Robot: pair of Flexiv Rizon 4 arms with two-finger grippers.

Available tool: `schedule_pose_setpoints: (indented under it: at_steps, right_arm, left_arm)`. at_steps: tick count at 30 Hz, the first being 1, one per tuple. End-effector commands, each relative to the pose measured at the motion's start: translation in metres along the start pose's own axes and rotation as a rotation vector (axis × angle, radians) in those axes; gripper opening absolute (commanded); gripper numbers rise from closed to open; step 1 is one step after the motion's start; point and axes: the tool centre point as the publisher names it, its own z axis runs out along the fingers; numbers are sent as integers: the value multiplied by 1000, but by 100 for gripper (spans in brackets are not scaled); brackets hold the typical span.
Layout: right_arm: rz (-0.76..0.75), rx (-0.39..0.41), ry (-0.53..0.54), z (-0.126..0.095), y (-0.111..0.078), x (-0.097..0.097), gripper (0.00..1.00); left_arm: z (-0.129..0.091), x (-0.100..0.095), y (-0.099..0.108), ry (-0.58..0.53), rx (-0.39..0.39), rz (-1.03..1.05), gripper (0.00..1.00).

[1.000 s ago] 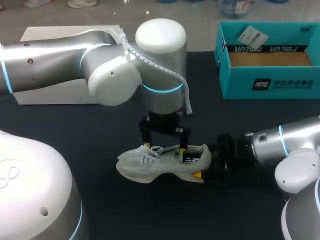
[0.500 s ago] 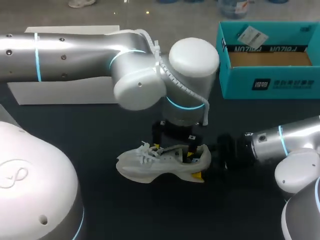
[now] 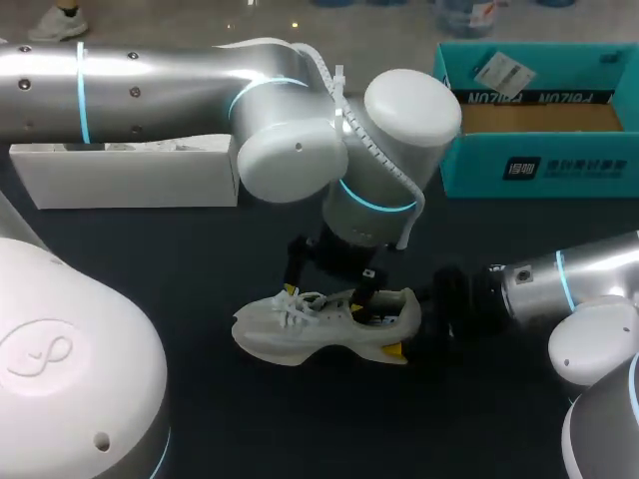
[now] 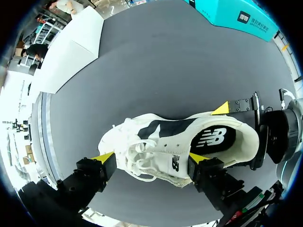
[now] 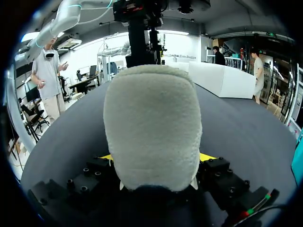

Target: Take the shoe out of the shoebox, open the shoe tongue, remove and reinsert the insole, then place the shoe into the shoebox

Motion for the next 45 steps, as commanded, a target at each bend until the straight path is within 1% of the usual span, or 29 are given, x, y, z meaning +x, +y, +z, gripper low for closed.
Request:
schedule_pose_setpoints:
  at_steps: [1, 2, 3, 5, 7, 9, 12, 14, 18, 23, 26, 28, 34, 38, 40, 42, 44, 45]
  right_arm:
    - [1, 8, -1, 3, 1, 0, 0]
    - [1, 8, -1, 3, 1, 0, 0]
    - [1, 8, -1, 3, 1, 0, 0]
    - [1, 8, -1, 3, 1, 0, 0]
    - [1, 8, -1, 3, 1, 0, 0]
    - [1, 8, -1, 3, 1, 0, 0]
    - [1, 8, -1, 3, 1, 0, 0]
    - [1, 8, -1, 3, 1, 0, 0]
    - [1, 8, -1, 3, 1, 0, 0]
    - [1, 8, -1, 3, 1, 0, 0]
    - [1, 8, -1, 3, 1, 0, 0]
    - [1, 8, -1, 3, 1, 0, 0]
    - [1, 8, -1, 3, 1, 0, 0]
    - [1, 8, -1, 3, 1, 0, 0]
    - [1, 8, -1, 3, 1, 0, 0]
    - [1, 8, -1, 3, 1, 0, 0]
    - [1, 8, -1, 3, 1, 0, 0]
    - [1, 8, -1, 3, 1, 0, 0]
  left_arm:
    - [-6, -24, 4, 112, -33, -6, 28]
    - [-6, -24, 5, 130, -51, -4, 1]
    - [-5, -25, 7, 154, -72, -1, 0]
    - [-5, -25, 9, 227, -152, 9, 0]
    - [-5, -23, 15, 279, -188, 33, 0]
    - [-8, -22, 20, 359, -265, 56, 0]
    - [-12, -24, 26, 416, -304, 62, 0]
    - [-15, -26, 27, 436, -311, 69, 0]
    - [-26, -38, 27, 532, -356, 70, 0]
    - [-36, -59, 22, 591, -345, 32, 0]
    - [-37, -73, 21, 601, -332, 0, 0]
    - [-33, -81, 20, 594, -318, -26, 0]
    - [-14, -100, 23, 558, -331, -80, 0]
    - [11, -102, 24, 485, -326, -130, 0]
    - [24, -101, 24, 463, -348, -141, 0]
    - [36, -100, 24, 426, -343, -157, 0]
    - [46, -97, 24, 410, -364, -167, 0]
    - [50, -96, 24, 399, -361, -162, 0]
